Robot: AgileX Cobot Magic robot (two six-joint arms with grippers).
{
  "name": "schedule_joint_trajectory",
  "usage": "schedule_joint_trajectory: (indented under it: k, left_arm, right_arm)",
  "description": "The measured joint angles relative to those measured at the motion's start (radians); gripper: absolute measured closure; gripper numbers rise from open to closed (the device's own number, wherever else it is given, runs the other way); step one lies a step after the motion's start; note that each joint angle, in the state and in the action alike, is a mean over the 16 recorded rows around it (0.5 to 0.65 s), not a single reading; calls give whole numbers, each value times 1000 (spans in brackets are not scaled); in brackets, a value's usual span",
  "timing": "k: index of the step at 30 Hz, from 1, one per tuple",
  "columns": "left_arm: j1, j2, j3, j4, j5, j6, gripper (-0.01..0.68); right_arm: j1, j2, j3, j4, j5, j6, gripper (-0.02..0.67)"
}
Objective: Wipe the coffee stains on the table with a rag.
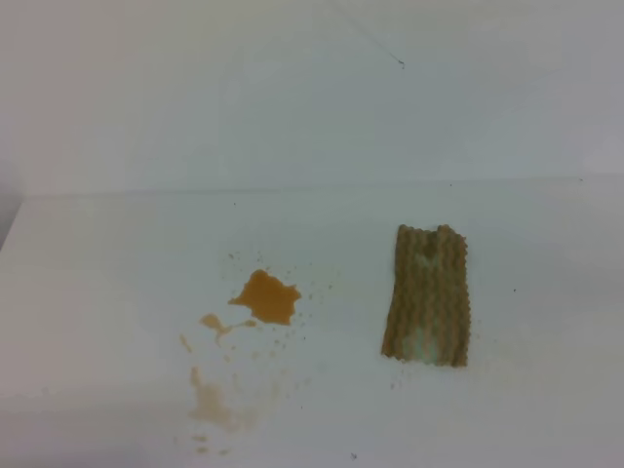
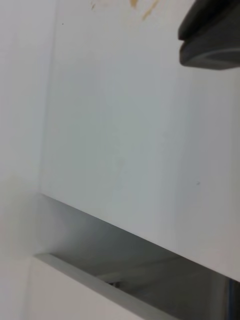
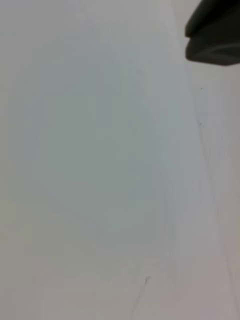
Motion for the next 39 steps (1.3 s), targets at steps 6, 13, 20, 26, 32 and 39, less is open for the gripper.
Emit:
schedule_joint_trajectory:
  k: [6, 13, 20, 26, 32, 39]
  left_arm:
    - [0, 0, 0, 0, 4, 0, 675]
    - [0, 0, 0, 0, 7, 0, 675]
    - [0, 0, 0, 0, 7, 0, 675]
    - [0, 0, 0, 0, 7, 0, 675]
    - [0, 0, 0, 0, 6, 0, 675]
    - [0, 0, 0, 0, 6, 0, 675]
  right_arm:
    - [33, 232, -139, 75, 68, -165, 652]
    - [119, 464, -283, 243, 209, -407, 652]
    - [213, 697, -429, 449, 379, -652, 651]
    - [279, 916, -556, 588, 478, -746, 649]
    - [362, 1131, -690, 597, 520, -727, 646]
    - [448, 1337, -831, 449, 487, -555, 640]
